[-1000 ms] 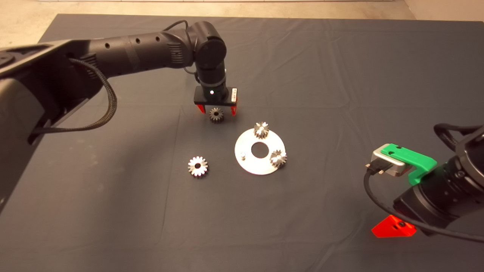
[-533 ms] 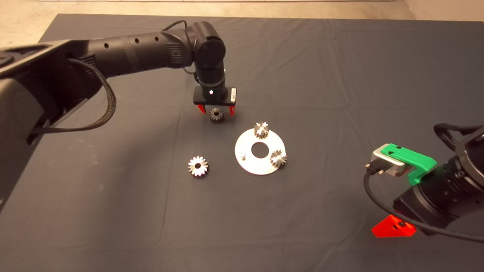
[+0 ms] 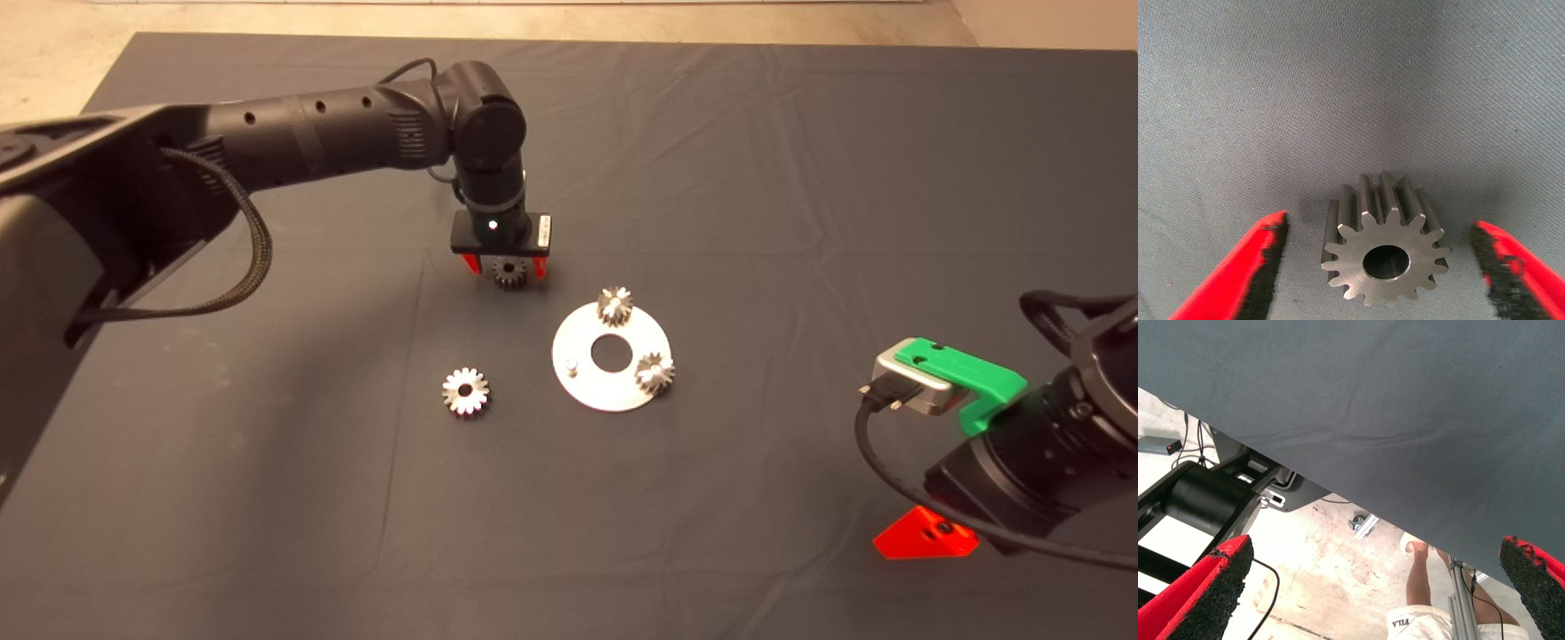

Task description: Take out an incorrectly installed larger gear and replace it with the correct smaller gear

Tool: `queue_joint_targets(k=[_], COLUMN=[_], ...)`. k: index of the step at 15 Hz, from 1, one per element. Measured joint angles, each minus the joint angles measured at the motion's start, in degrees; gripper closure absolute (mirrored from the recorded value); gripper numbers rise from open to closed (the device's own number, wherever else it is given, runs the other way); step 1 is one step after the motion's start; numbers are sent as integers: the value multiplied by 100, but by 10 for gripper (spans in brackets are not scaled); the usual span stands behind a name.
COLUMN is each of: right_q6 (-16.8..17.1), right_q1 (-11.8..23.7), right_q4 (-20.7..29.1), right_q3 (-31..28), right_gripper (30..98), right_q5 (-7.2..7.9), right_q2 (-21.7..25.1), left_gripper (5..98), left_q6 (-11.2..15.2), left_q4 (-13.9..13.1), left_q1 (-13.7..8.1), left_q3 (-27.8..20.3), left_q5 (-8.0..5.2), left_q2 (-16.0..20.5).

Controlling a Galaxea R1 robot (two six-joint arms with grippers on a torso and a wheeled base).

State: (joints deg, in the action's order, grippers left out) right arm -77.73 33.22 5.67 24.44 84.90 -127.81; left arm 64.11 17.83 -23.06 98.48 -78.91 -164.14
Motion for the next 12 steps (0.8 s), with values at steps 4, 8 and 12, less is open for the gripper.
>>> queue_joint_targets(k=[4, 8, 12], right_q6=[5, 6, 6], right_q1=[-1, 1, -1], right_q4=[0, 0, 0], right_q3=[0, 0, 0], right_gripper=[308, 308, 308], right_q5=[0, 0, 0], right_q2=[0, 1, 2], left_gripper=[435, 485, 537], left_q6=[0, 0, 0], left_q4=[0, 0, 0], left_q1=[2, 2, 2], left_q3=[0, -49, -49], left_q5=[0, 2, 2], left_q2=[-1, -1, -1])
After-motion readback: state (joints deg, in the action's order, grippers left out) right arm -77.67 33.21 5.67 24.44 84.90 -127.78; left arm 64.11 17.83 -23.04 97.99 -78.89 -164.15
